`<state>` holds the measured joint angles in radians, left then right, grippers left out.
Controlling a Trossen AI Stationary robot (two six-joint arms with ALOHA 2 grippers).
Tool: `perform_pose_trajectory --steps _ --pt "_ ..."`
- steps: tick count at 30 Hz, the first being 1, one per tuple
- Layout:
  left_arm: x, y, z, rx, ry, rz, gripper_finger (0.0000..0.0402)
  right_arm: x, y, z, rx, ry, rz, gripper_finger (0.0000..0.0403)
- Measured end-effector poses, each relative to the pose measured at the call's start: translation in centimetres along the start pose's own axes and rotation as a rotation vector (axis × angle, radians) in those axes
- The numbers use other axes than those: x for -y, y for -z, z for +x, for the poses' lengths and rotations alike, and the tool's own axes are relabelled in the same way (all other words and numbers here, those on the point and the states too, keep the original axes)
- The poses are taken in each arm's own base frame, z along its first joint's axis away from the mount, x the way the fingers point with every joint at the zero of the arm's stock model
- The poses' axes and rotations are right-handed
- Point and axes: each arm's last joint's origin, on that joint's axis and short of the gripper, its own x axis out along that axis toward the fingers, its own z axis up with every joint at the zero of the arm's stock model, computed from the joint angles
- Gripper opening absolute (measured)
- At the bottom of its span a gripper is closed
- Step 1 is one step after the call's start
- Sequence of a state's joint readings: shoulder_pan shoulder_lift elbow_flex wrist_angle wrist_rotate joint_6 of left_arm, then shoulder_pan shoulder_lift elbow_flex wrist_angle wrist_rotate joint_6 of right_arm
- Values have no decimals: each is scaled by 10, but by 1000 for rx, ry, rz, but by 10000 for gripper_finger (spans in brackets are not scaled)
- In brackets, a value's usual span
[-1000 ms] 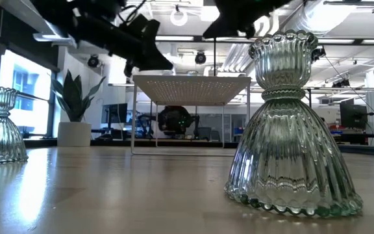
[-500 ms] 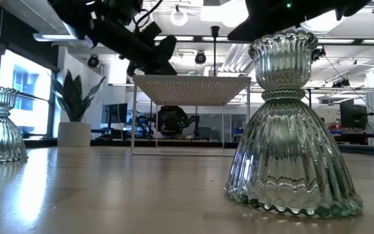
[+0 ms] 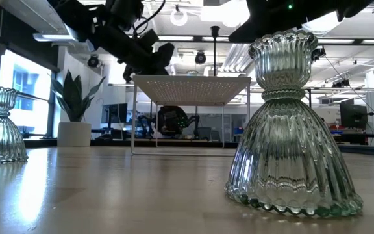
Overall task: Pick & Place candle stick holders
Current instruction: Put the left transparent candle holder on the shelf aligned with the transparent candle holder, then put the left green candle holder on the shelf aligned with the green candle holder
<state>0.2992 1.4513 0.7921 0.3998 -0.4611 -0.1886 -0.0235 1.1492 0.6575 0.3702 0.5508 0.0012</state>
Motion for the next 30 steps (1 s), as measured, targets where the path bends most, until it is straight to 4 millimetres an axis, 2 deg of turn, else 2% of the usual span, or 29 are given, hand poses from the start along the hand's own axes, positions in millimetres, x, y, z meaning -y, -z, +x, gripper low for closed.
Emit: perform_pose_trajectory --steps 9,12,15,19,23,27,30 --pt "3 0 0 -18 96 0 3 0 0 0 -1 -4 2 0" --pt "11 2 -5 -31 172 13 3 0 0 0 -3 -6 0 0" --pt "25 0 -18 -34 263 67 3 0 1 0 -11 -7 -5 0" --pt "39 -5 -45 -58 394 132 3 0 2 0 -22 -11 -12 0" --pt "46 -12 -83 -122 576 205 3 -1 4 0 -34 -37 -20 0" --pt "43 -14 -125 -243 719 239 3 -2 4 0 -40 -61 -23 0" --pt "42 -14 -154 -407 753 292 3 -2 4 0 -41 -61 -25 0"
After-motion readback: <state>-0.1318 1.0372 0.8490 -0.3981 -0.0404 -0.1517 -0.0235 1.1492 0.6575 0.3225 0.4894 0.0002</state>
